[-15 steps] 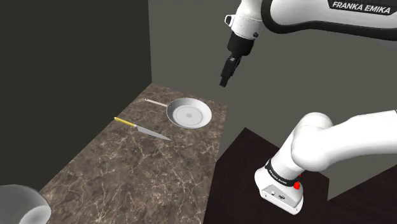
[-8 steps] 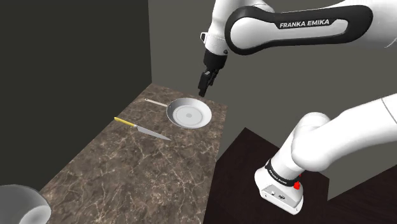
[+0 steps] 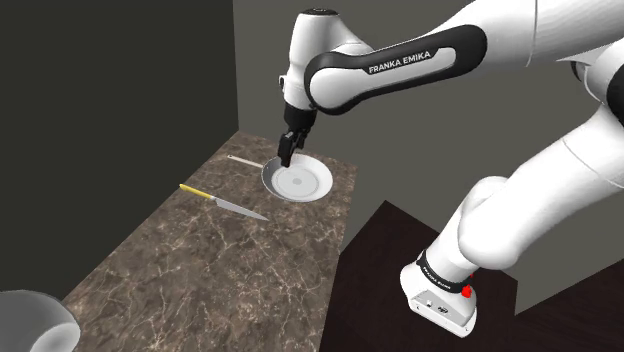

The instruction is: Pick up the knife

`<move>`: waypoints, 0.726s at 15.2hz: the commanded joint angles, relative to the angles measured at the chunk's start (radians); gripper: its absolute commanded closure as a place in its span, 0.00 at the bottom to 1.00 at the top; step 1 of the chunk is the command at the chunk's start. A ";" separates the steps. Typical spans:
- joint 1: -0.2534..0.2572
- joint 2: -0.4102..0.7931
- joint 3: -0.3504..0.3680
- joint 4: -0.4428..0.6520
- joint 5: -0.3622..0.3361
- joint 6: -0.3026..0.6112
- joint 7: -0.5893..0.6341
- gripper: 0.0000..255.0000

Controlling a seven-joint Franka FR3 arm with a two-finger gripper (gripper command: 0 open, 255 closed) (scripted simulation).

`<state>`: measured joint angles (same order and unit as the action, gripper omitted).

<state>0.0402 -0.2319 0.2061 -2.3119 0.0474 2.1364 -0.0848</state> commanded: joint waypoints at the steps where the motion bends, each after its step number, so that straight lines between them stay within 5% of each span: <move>1: 0.002 0.086 0.014 0.034 -0.016 0.049 0.017 0.00; 11: 0.037 0.480 0.038 0.267 -0.133 0.184 0.101 0.00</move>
<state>0.0684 0.2049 0.2424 -2.0757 -0.0713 2.3102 0.0024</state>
